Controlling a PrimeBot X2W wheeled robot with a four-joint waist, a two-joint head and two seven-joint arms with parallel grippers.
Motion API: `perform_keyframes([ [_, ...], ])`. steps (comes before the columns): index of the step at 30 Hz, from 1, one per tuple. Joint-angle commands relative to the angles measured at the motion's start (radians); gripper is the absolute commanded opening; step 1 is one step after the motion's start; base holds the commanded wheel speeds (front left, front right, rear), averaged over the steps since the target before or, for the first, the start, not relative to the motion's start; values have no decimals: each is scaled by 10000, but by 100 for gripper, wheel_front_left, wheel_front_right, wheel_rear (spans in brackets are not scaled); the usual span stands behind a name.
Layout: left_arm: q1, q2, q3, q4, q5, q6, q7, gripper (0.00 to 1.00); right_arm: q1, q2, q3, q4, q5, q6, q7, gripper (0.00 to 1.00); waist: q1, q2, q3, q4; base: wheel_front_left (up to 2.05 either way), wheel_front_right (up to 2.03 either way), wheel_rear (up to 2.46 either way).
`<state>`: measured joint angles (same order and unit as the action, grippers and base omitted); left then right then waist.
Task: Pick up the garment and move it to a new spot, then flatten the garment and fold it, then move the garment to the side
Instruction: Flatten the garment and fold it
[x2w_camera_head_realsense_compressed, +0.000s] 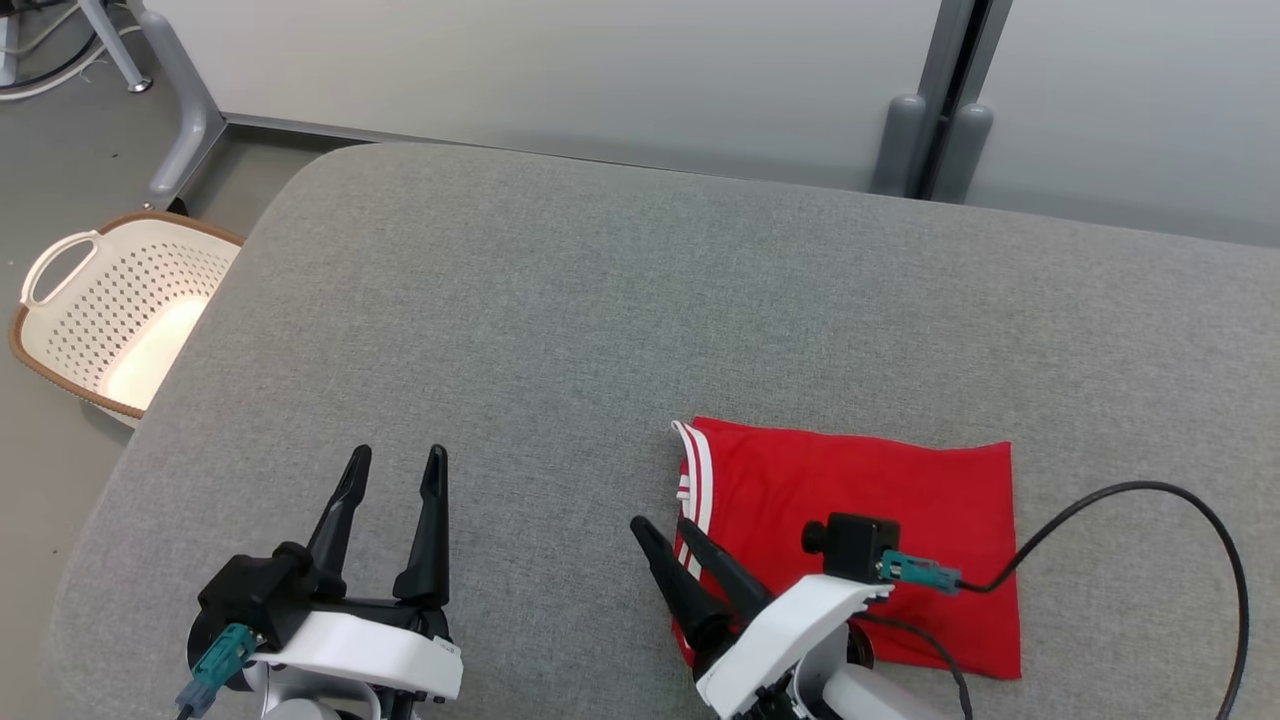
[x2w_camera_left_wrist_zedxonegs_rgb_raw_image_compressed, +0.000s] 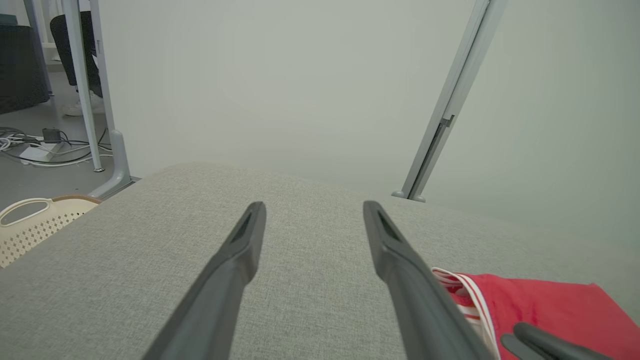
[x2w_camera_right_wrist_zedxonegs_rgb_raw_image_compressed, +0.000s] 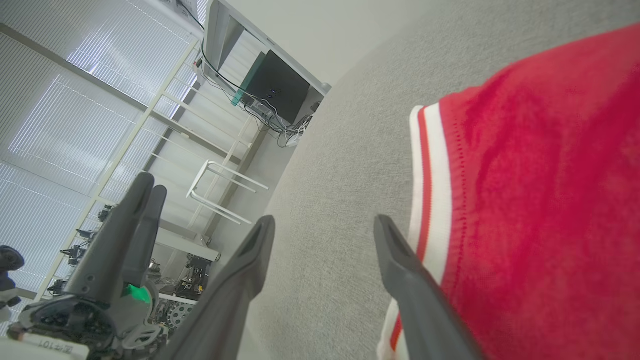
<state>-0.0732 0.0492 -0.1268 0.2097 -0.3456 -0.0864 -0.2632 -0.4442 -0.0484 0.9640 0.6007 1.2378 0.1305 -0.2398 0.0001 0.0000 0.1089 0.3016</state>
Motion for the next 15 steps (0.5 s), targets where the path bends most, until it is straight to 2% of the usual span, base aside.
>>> perform_keyframes([
  [1,-24,33,8,10,-31,67,-14,100,-180,-43,22,6,107,3,-108,100,-1,0,-27,-36,0,0,0],
  [4,-42,35,67,-82,-67,75,-14,100,-514,-43,-20,243,29,3,-190,100,-1,0,-107,-143,0,0,0],
  [6,-57,33,137,-202,-55,88,-12,100,-852,-44,-203,587,-504,3,-232,100,-1,0,-153,-251,0,0,0],
  [10,-89,32,333,-467,-65,109,-14,100,-1380,-602,-1008,1002,-2231,2,-262,100,-1,0,-210,-525,0,0,0],
  [15,-176,35,519,-775,-47,102,-12,100,-1169,-1557,-2570,522,-4981,2,-260,100,-1,0,-222,-876,0,0,0],
])
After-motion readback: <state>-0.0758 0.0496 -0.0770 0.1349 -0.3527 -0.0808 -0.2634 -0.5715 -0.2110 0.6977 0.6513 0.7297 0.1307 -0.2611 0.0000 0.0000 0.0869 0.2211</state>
